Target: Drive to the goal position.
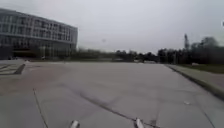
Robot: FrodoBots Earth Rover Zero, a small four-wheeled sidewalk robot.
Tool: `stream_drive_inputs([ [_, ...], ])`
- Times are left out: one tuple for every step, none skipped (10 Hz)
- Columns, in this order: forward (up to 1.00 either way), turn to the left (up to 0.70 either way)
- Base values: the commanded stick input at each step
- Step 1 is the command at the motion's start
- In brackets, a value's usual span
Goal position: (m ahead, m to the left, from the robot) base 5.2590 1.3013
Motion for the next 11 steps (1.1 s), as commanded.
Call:
stream_drive_inputs([
  [1.0, -0.38],
  [1.0, -0.38],
  [1.0, -0.38],
  [1.0, -0.38],
  [1.0, -0.38],
  [1.0, -0.03],
  [1.0, 0.19],
  [1.0, 0.02],
  [1.0, 0.02],
  [1.0, 0.02],
  [1.0, 0.02],
])
